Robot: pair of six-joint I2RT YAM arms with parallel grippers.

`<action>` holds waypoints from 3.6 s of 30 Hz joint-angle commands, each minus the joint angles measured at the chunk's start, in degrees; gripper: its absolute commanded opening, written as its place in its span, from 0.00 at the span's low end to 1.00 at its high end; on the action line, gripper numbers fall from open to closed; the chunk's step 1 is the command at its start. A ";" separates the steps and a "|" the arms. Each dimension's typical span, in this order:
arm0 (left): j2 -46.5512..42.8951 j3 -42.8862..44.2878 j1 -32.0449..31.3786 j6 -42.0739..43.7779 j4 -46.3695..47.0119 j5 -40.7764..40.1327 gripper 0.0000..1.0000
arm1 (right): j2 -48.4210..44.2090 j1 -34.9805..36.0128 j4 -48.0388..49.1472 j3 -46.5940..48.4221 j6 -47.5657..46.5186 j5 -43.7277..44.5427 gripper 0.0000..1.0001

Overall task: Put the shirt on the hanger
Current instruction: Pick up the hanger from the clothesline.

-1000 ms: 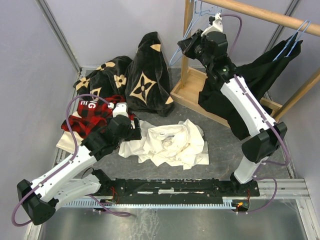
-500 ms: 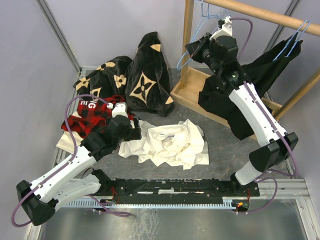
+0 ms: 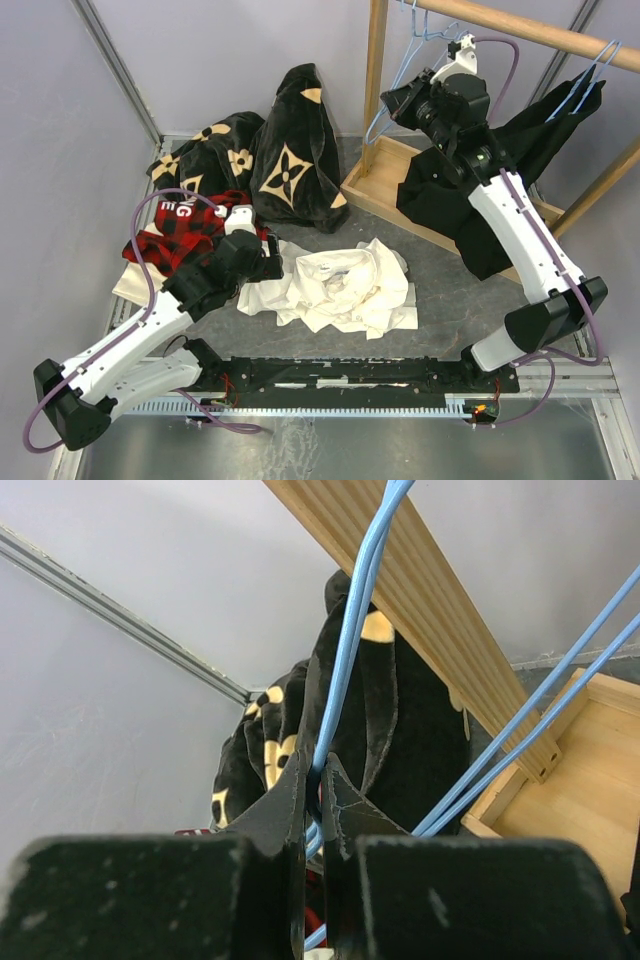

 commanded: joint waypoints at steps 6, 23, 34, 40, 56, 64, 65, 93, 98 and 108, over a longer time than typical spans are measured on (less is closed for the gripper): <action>1.29 0.67 0.18 -1.42 1.67 -1.02 0.99 | -3.96 -0.62 1.96 -0.96 -1.75 -1.21 0.00; 0.01 7.55 0.18 3.71 5.02 1.84 0.99 | -4.95 -1.97 0.97 -0.60 -1.58 -10.03 0.00; 5.11 13.81 0.20 6.29 6.25 2.96 0.99 | -3.66 -2.99 0.05 -0.19 -0.34 -13.05 0.00; 7.86 17.97 0.18 8.50 7.31 4.83 0.99 | -3.26 -3.35 -0.64 0.27 -0.05 -13.66 0.00; 15.32 26.83 0.18 10.18 8.22 7.10 0.99 | -2.67 -3.71 -1.47 1.15 0.61 -15.09 0.00; 16.83 30.39 0.23 12.26 16.74 13.31 0.99 | -2.98 -3.75 -1.56 -0.03 0.08 -14.94 0.00; 17.36 31.09 0.23 12.81 18.00 14.48 0.98 | -2.91 -3.76 -1.56 -0.22 -0.02 -14.88 0.00; 43.67 59.59 0.48 15.63 29.64 33.51 0.84 | -2.25 -4.05 -1.57 0.72 1.98 -16.80 0.00; 47.57 62.85 2.15 12.58 29.40 37.64 0.80 | -2.40 -4.28 -1.55 0.63 2.10 -16.81 0.00; 48.98 61.64 4.12 8.17 33.27 45.15 0.60 | -2.59 -4.43 -1.48 0.39 2.26 -17.38 0.00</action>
